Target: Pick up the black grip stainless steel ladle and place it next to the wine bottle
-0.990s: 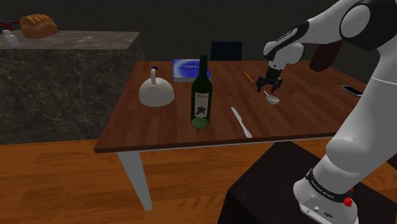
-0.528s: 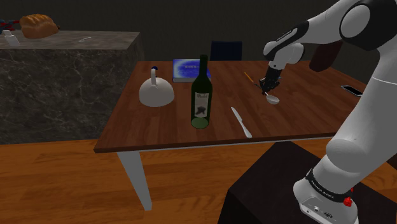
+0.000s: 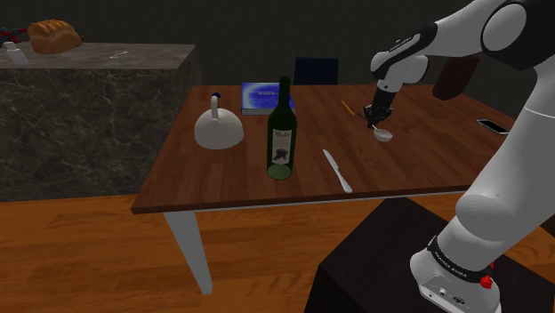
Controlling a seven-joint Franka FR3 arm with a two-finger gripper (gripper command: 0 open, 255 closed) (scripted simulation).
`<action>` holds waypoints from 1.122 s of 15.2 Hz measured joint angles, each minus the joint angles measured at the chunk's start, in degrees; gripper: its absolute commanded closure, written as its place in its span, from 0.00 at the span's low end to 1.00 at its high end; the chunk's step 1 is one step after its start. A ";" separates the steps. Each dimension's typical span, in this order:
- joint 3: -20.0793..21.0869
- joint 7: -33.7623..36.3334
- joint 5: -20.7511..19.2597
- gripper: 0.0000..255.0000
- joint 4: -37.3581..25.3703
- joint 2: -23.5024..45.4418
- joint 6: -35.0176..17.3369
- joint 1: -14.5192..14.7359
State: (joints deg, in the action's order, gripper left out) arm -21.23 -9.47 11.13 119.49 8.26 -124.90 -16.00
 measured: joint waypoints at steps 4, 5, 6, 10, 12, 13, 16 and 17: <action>-0.11 0.97 -0.97 1.00 -1.16 -1.54 2.50 0.20; -0.18 1.11 -1.22 1.00 -1.57 -1.94 3.27 0.17; -0.20 1.32 -1.38 1.00 -2.16 -2.14 4.02 0.20; -0.34 2.07 -2.30 1.00 -3.81 -3.68 7.05 0.23; -0.33 2.50 -2.69 1.00 -4.40 -4.40 8.26 0.32; -0.34 2.65 -2.80 1.00 -5.24 -4.48 9.15 0.31; -0.35 3.16 -3.30 1.00 -6.39 -5.41 11.14 0.37; -0.39 3.19 -3.42 1.00 -6.67 -5.65 11.63 0.34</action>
State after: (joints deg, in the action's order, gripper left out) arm -21.62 -6.28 7.71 112.83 2.61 -113.27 -15.67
